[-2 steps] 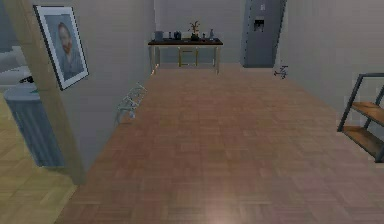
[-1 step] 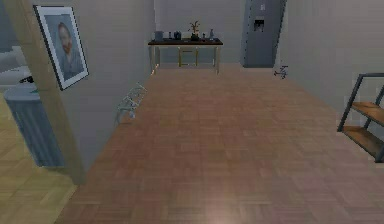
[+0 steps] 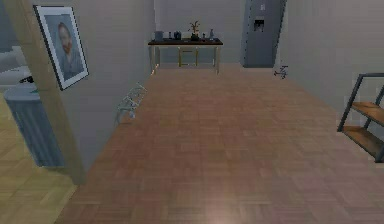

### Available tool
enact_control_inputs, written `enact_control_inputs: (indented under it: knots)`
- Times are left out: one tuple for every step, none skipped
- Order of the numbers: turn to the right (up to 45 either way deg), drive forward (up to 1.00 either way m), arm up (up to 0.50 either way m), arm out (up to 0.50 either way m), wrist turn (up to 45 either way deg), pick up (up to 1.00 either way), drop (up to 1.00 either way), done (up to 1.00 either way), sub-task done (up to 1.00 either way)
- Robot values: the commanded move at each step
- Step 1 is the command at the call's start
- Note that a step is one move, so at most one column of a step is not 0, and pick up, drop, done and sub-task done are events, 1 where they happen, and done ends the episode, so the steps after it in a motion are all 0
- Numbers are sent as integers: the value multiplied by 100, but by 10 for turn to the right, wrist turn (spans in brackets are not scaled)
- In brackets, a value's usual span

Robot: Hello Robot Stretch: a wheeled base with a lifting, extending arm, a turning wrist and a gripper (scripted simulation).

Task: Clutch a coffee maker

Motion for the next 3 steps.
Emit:
enact_control_inputs:
  knots:
    - [0,0,0,0,240,0,0,0,0]
    - [0,0,0,0,0,100,0,0,0]
    - [0,0,0,0,0,0,0,100,0]
